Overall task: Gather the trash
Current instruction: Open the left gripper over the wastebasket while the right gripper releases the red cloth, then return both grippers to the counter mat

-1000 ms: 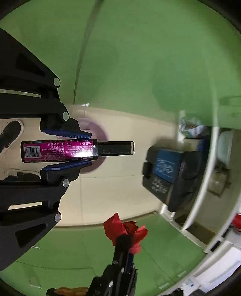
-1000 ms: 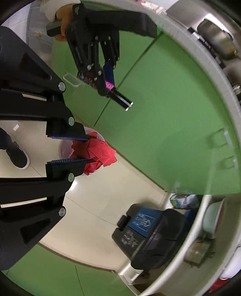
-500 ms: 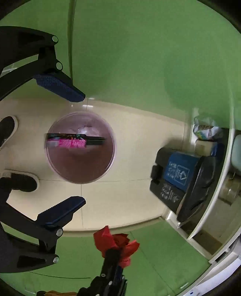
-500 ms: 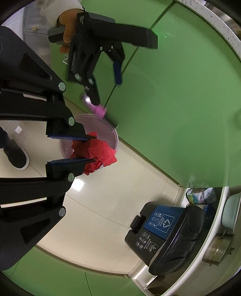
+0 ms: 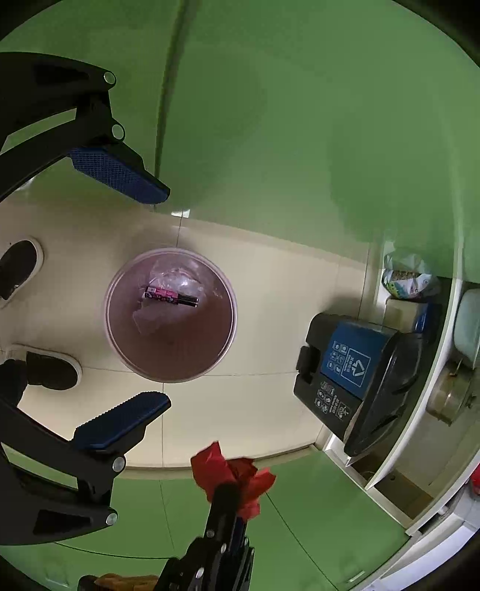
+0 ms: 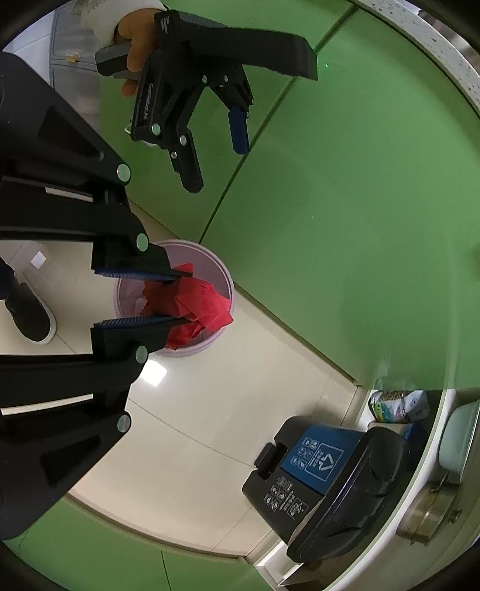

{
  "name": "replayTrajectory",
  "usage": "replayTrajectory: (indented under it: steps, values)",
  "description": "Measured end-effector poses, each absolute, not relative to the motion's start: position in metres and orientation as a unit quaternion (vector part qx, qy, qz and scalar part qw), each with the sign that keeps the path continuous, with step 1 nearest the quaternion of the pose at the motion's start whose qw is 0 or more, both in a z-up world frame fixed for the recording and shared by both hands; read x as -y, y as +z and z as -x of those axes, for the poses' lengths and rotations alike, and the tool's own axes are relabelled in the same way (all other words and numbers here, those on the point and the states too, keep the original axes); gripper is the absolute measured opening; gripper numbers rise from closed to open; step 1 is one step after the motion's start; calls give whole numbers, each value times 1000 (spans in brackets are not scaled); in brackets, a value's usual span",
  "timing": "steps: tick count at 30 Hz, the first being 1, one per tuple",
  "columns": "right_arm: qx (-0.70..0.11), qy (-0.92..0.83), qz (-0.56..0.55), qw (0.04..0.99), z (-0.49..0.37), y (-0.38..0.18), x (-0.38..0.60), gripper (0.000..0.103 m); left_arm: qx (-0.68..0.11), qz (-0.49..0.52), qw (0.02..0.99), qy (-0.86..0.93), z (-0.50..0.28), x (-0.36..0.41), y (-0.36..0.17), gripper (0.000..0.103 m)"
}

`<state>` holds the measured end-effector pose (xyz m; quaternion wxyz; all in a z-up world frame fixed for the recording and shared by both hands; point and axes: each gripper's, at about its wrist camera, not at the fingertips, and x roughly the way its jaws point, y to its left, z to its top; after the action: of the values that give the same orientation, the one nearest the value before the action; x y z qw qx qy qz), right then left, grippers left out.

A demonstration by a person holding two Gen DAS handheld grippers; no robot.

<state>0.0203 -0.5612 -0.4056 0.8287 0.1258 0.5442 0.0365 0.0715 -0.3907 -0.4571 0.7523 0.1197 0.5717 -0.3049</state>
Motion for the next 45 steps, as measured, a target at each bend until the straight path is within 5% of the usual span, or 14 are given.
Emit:
replayTrajectory:
  steps: [8, 9, 10, 12, 33, 45]
  values:
    - [-549, 54, -124, 825, -34, -423, 546, 20, -572, -115, 754, -302, -67, 378, -458, 98]
    - [-550, 51, -124, 825, -34, -425, 546, 32, -572, -114, 754, -301, -67, 377, -459, 98]
    - [-550, 45, -126, 824, -34, -426, 548, 69, -573, -113, 754, -300, -68, 376, -459, 98]
    - [-535, 33, -133, 834, -29, -424, 552, 95, -573, -113, 754, -299, -67, 375, -460, 98]
    - [-546, -6, -142, 826, -10, -397, 559, 98, -576, -115, 748, -309, -51, 378, -441, 98]
    - [-527, 8, -110, 843, 36, -217, 533, 99, -556, -95, 770, -299, 10, 359, -260, 98]
